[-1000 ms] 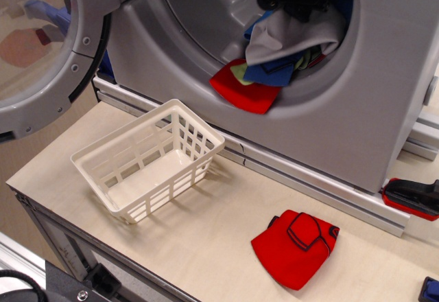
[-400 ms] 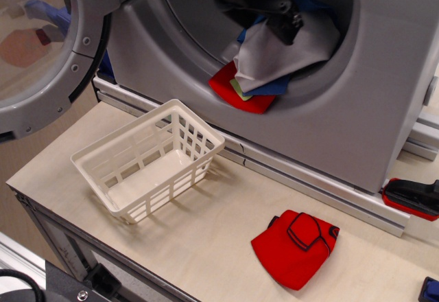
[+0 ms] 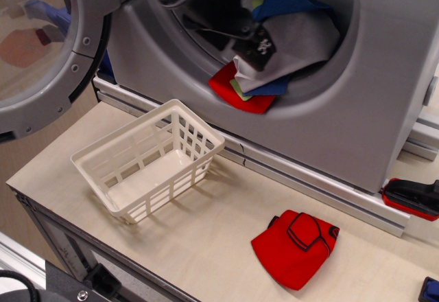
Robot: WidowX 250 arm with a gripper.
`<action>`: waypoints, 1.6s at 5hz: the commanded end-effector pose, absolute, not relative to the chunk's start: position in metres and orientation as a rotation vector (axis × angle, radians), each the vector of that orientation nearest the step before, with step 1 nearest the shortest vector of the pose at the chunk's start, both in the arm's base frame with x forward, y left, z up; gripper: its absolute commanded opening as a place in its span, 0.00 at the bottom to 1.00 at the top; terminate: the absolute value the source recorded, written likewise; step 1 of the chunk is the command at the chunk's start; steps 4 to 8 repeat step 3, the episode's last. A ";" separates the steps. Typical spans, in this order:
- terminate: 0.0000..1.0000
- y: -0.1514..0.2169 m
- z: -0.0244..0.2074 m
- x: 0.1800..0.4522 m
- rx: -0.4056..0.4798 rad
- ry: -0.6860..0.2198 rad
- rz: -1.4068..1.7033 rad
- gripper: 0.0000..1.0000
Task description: Put clothes in laundry machine
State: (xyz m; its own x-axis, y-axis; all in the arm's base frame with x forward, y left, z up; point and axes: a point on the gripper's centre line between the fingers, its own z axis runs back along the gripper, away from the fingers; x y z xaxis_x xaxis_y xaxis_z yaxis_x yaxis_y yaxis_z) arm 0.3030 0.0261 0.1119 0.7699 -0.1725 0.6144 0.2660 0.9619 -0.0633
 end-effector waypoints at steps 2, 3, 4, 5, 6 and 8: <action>0.00 0.046 0.136 0.265 -0.110 -0.563 -0.333 1.00; 1.00 0.046 0.136 0.265 -0.110 -0.563 -0.333 1.00; 1.00 0.046 0.136 0.265 -0.110 -0.563 -0.333 1.00; 1.00 0.046 0.136 0.265 -0.110 -0.563 -0.333 1.00; 1.00 0.046 0.136 0.265 -0.110 -0.563 -0.333 1.00; 1.00 0.046 0.136 0.265 -0.110 -0.563 -0.333 1.00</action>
